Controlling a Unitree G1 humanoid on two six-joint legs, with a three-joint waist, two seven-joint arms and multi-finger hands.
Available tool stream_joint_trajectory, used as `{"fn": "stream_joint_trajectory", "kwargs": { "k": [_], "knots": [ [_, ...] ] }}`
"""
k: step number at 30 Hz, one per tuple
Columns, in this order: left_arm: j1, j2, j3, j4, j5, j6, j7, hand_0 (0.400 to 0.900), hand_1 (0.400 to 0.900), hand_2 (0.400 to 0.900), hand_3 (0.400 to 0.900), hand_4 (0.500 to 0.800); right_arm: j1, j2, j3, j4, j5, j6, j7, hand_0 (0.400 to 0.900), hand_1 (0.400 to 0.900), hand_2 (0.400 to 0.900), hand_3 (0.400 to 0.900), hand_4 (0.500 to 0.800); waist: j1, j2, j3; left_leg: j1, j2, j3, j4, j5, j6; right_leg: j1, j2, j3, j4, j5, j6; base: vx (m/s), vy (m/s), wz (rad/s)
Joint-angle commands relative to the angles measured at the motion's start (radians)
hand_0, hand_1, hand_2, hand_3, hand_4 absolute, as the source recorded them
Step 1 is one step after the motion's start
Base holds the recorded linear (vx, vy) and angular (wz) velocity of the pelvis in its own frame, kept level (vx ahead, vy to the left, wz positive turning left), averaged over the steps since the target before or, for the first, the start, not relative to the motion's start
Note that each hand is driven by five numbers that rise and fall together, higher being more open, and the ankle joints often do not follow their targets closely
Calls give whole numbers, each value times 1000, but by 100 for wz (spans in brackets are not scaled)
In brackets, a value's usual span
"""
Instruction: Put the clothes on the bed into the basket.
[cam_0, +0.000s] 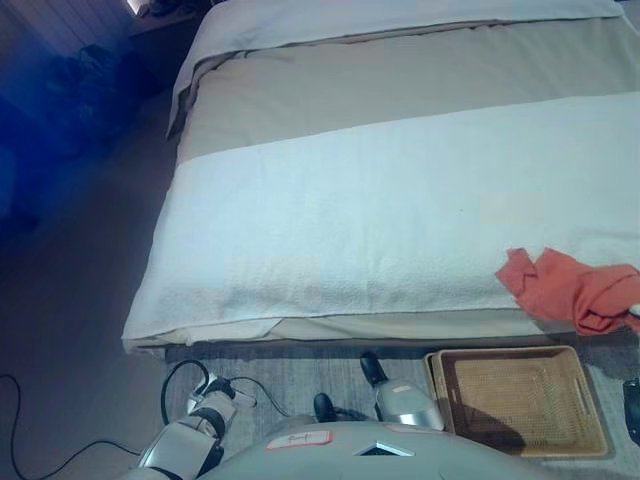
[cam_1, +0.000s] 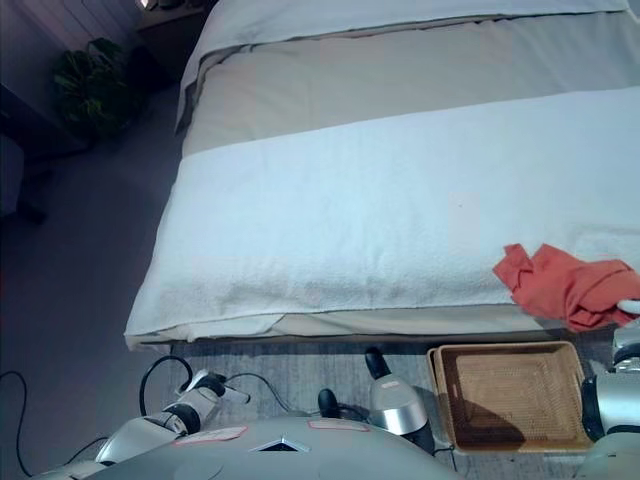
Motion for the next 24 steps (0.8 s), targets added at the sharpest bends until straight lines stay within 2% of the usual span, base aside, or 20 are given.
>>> {"fn": "stream_joint_trajectory", "kwargs": {
  "k": [1, 8, 13, 14, 15, 17, 24],
  "knots": [
    [-2, 72, -18, 56, 38, 9, 23, 900, 900, 900, 900, 800, 3, -126, -49, 77, -54, 3, -52, 400, 400, 400, 400, 500, -15, -32, -47, 94, -67, 30, 5, -95, 37, -14, 20, 60, 16, -21, 80, -18, 10, -5],
    [-2, 78, -31, 41, 43, 0, 17, 900, 900, 900, 900, 800, 61, -196, -107, 159, -87, 22, -24, 400, 400, 400, 400, 500, -29, -21, -43, 100, -74, 38, 5, -102, 45, -19, 24, 74, 25, -17, 87, -15, 8, -11],
    [0, 78, -29, 36, 39, -1, 21, 900, 900, 900, 900, 800, 36, -207, -82, 117, -102, 23, -22, 400, 400, 400, 400, 500, -34, -13, -30, 100, -79, 54, 5, -100, 49, -27, 23, 87, 29, -7, 94, -17, 7, -16],
    [-2, 76, -31, 35, 37, 0, 23, 900, 900, 900, 900, 800, 24, -205, -61, 111, -116, 22, -12, 775, 775, 775, 775, 725, -32, -12, -29, 99, -82, 56, 5, -100, 49, -27, 23, 90, 29, -5, 95, -19, 0, -10],
    [-3, 79, -30, 33, 38, -4, 20, 900, 900, 900, 900, 800, 4, -197, -36, 119, -110, 11, 31, 900, 900, 900, 900, 800, -29, -12, -26, 99, -83, 57, 5, -99, 49, -28, 23, 91, 28, -2, 95, -17, -4, -7],
    [-9, 82, -33, 37, 38, -5, 10, 900, 900, 900, 900, 800, -32, -205, 0, 151, -107, 12, 71, 900, 900, 900, 900, 800, -27, -13, -25, 100, -83, 60, 5, -98, 47, -28, 23, 91, 27, 0, 94, -6, -3, -2],
    [3, 76, -37, 40, 41, -3, -8, 900, 900, 900, 900, 800, -93, -196, 36, 197, -117, 31, 87, 900, 900, 900, 900, 800, -21, -5, -19, 100, -85, 55, 5, -97, 47, -24, 14, 86, 27, 2, 94, 0, 6, 4]
  ]
}}
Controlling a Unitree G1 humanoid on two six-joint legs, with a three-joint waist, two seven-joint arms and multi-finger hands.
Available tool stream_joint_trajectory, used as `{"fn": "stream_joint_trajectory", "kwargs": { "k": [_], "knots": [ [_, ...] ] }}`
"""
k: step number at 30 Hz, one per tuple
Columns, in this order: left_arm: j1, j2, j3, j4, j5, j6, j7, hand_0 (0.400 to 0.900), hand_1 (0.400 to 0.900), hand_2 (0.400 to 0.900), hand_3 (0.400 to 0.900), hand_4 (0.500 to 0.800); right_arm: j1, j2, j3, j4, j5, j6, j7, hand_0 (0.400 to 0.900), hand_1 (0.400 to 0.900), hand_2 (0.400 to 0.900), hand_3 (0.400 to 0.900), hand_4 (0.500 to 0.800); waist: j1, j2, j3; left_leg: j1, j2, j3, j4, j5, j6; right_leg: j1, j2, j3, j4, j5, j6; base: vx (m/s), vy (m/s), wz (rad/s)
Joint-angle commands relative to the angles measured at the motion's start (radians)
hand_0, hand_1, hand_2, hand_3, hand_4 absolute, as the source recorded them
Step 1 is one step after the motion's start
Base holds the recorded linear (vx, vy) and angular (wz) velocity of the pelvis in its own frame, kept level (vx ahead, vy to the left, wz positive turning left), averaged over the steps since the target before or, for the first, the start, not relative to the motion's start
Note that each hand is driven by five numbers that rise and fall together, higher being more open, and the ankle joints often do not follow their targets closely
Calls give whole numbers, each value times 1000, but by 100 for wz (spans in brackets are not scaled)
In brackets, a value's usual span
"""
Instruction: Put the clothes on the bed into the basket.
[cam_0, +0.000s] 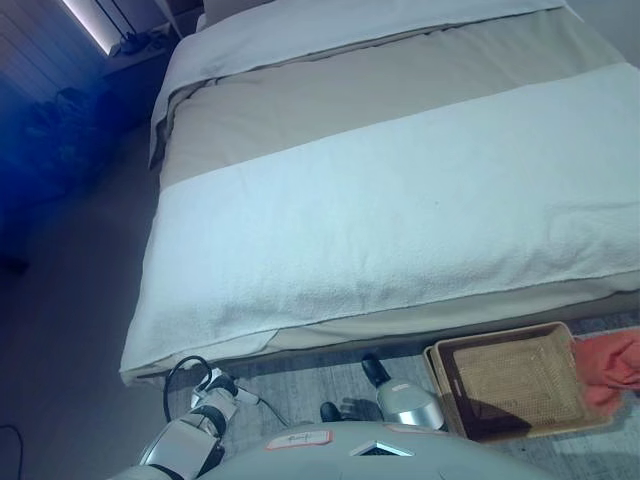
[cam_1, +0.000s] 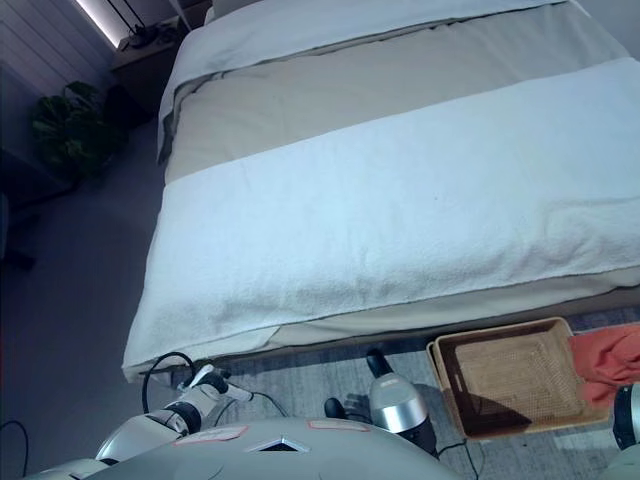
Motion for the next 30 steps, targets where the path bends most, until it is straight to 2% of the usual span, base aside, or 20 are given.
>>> {"fn": "stream_joint_trajectory", "kwargs": {
  "k": [1, 10, 15, 17, 19, 23, 28, 30],
  "knots": [
    [0, 77, 7, 38, 38, 14, 16, 900, 900, 900, 900, 800, -74, -85, 52, 49, -64, -3, -32, 900, 900, 900, 900, 800, 27, -29, -6, 92, -80, 3, 5, -83, 44, -19, 7, 33, 25, 2, 90, -3, 8, 5],
    [-15, 91, 31, 27, 13, 11, 23, 900, 900, 900, 900, 800, -54, -16, 44, 23, -27, -13, -34, 900, 900, 900, 900, 800, 35, -41, 0, 94, -82, 1, 5, -84, 50, -17, 3, 23, 28, 2, 91, 0, 3, 1],
    [-19, 92, 44, 28, 6, 12, 32, 900, 900, 900, 900, 800, -12, 47, 19, -56, 18, -38, -53, 900, 900, 900, 900, 800, 36, -54, 1, 93, -83, -3, 5, -81, 53, -20, 1, 22, 32, 5, 92, -8, 2, 0],
    [-28, 94, 58, 25, 3, 15, 39, 900, 900, 900, 900, 800, 24, 120, 5, -129, 60, -62, -68, 900, 900, 900, 900, 800, 34, -62, 3, 92, -83, 0, 5, -79, 55, -23, 3, 25, 34, 7, 94, -47, 11, -8],
    [-29, 97, 65, 23, 3, 14, 40, 900, 900, 900, 900, 800, 40, 151, 3, -166, 78, -75, -75, 900, 900, 900, 900, 800, 34, -65, 4, 92, -83, 3, 5, -79, 57, -24, 5, 29, 35, 8, 94, -37, 3, -12],
    [-18, 95, 95, -3, -3, 12, 50, 900, 900, 900, 900, 800, 144, 310, -10, -366, 155, -126, -86, 900, 900, 900, 900, 800, 25, -75, 11, 97, -82, 11, 5, -80, 63, -28, 12, 33, 41, 12, 100, -50, 13, -15],
    [-4, 80, 121, -37, -21, 13, 67, 900, 900, 900, 900, 800, 236, 531, 76, -414, 174, -152, -53, 900, 900, 900, 900, 800, 38, -97, 6, 103, -83, 12, 5, -75, 67, -29, 15, 31, 46, 17, 98, -54, 9, -5],
    [7, 75, 120, -47, -21, 14, 64, 900, 900, 900, 900, 800, 264, 586, 106, -407, 163, -145, -36, 900, 900, 900, 900, 800, 44, -106, 3, 107, -81, 7, 5, -74, 67, -25, 15, 25, 48, 16, 96, -45, 0, 4]
  ]
}}
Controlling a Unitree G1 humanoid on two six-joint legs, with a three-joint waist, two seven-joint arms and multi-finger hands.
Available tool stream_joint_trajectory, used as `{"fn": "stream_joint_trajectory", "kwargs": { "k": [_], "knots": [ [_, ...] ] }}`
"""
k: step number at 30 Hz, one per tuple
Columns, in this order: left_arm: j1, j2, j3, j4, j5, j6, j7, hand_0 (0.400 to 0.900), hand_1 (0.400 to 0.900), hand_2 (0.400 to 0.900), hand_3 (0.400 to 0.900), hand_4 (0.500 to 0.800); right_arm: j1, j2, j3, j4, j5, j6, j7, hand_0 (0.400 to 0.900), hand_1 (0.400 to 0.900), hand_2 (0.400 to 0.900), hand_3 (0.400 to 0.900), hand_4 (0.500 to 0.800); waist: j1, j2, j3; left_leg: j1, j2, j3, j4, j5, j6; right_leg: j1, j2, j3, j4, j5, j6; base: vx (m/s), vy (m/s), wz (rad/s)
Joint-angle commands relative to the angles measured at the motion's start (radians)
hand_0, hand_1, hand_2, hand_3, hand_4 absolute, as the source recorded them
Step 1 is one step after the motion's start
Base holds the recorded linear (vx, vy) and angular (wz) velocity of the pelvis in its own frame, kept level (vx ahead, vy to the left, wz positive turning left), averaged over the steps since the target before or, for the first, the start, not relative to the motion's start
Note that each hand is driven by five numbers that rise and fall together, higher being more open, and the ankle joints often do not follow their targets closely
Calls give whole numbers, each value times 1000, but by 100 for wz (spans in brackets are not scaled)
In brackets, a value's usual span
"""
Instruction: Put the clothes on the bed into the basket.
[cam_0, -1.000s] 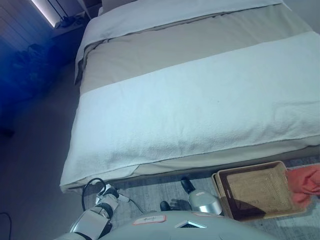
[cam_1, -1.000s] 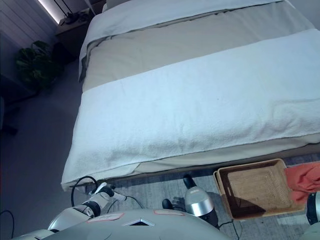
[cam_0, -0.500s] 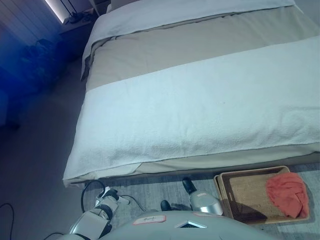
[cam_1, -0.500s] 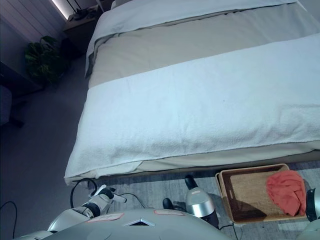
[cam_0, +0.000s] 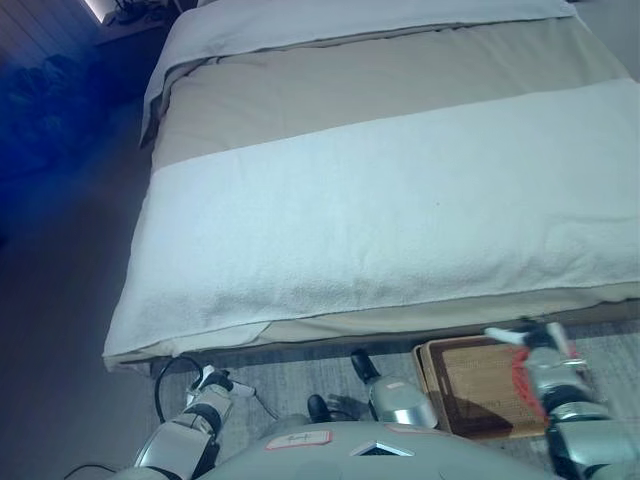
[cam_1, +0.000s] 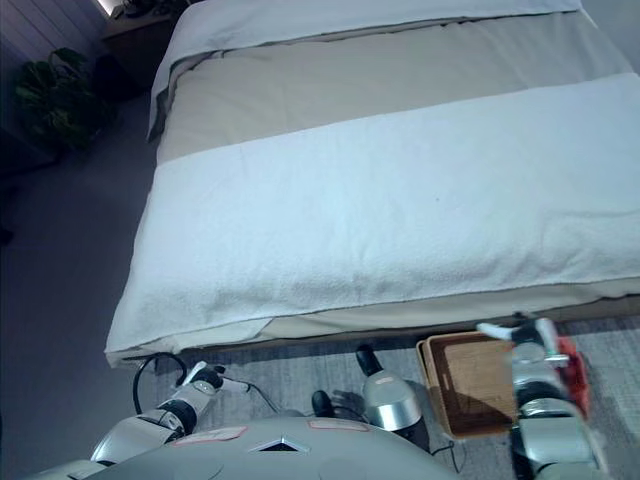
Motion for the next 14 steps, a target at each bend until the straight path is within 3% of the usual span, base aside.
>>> {"fn": "stream_joint_trajectory", "kwargs": {
  "k": [1, 2, 6, 14],
  "knots": [
    [-3, 60, -1, 12, -3, 13, 48, 900, 900, 900, 900, 800, 3, 4, 26, 1, -4, -40, -13, 900, 900, 900, 900, 800, 12, -33, -45, 58, -75, 4, 5, -73, 64, -64, 13, 22, 48, 7, 82, -54, 1, 9],
    [5, 49, -11, 1, 1, 11, 48, 900, 900, 900, 900, 800, 25, 64, 59, 37, -23, -36, -5, 900, 900, 900, 900, 800, 19, -41, -48, 60, -75, -2, 5, -71, 64, -59, 12, 15, 47, 9, 81, -49, 7, 9],
    [-7, 38, -37, -5, 3, 8, 56, 900, 900, 900, 900, 800, 17, 137, 126, 154, -75, -19, 6, 900, 900, 900, 900, 800, 31, -55, -49, 64, -76, -9, 5, -72, 67, -52, 11, 8, 46, 11, 81, -48, 12, 4],
    [-27, 56, -40, -14, 6, 3, 72, 900, 900, 900, 900, 800, 15, 120, 147, 197, -140, -9, 6, 900, 900, 900, 900, 800, 47, -77, -40, 70, -80, -7, 5, -69, 73, -51, 13, 13, 54, 18, 84, -18, 8, -3]
  ]
}}
